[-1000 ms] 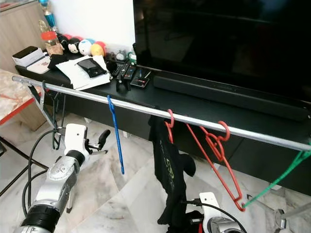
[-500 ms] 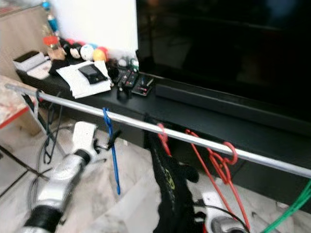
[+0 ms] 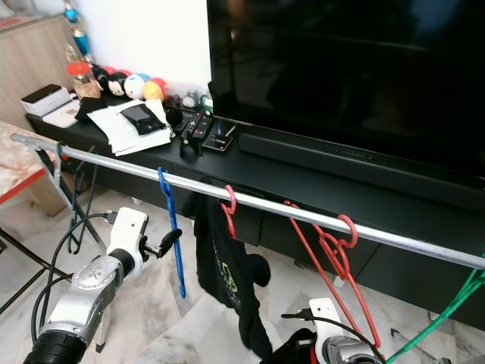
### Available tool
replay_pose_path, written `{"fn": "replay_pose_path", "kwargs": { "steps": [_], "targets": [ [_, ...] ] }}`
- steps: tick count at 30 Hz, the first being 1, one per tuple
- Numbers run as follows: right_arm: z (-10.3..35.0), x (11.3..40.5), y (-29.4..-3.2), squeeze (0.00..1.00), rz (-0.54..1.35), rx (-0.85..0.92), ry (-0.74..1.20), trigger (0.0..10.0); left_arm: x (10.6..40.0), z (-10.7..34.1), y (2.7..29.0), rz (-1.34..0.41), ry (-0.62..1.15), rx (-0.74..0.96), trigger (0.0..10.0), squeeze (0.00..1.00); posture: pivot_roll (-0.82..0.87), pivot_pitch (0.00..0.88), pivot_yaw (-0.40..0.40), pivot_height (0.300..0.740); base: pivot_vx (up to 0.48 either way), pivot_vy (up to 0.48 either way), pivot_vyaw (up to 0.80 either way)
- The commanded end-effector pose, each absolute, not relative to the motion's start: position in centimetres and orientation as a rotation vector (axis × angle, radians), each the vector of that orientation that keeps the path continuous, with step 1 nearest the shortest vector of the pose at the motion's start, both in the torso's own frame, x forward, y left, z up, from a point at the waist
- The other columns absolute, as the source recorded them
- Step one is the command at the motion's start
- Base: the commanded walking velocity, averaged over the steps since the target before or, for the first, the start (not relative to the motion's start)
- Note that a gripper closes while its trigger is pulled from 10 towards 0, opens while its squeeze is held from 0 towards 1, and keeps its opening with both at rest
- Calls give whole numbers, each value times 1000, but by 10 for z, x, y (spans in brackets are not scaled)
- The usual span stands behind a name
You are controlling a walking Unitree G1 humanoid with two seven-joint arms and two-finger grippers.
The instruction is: Hang hanger
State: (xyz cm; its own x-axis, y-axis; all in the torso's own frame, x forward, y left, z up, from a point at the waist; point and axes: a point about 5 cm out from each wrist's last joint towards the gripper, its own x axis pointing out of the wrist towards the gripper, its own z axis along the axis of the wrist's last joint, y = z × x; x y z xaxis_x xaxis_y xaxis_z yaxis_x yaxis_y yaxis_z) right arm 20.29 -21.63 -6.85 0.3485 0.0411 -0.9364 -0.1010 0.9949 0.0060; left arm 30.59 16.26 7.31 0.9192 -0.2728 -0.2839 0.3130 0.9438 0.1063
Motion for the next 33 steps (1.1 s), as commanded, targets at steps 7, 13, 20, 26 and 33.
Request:
{"fn": "replay_pose_path", "kwargs": {
  "steps": [7, 13, 20, 26, 33],
  "targets": [
    [-65, 210, -216, 0, 103, -67, 1193, 10000, 331, 83, 164, -186, 310, 184, 10000, 0, -60, 0, -11, 740, 0, 0, 0],
    [-64, 212, -214, 0, 109, -69, 1186, 10000, 349, 91, 153, -184, 307, 201, 10000, 0, -67, 0, -7, 740, 0, 0, 0],
    [-64, 213, -214, 0, 112, -72, 1181, 10000, 354, 87, 153, -191, 318, 172, 10000, 0, -70, 0, -8, 740, 0, 0, 0],
    [-63, 213, -213, 0, 116, -73, 1179, 10000, 356, 82, 156, -197, 327, 160, 1843, 0, -72, 0, -5, 740, 0, 0, 0],
    [-63, 213, -213, 0, 120, -76, 1178, 10000, 359, 85, 153, -253, 268, 109, 0, 0, -72, 0, -5, 740, 0, 0, 0]
  ]
}}
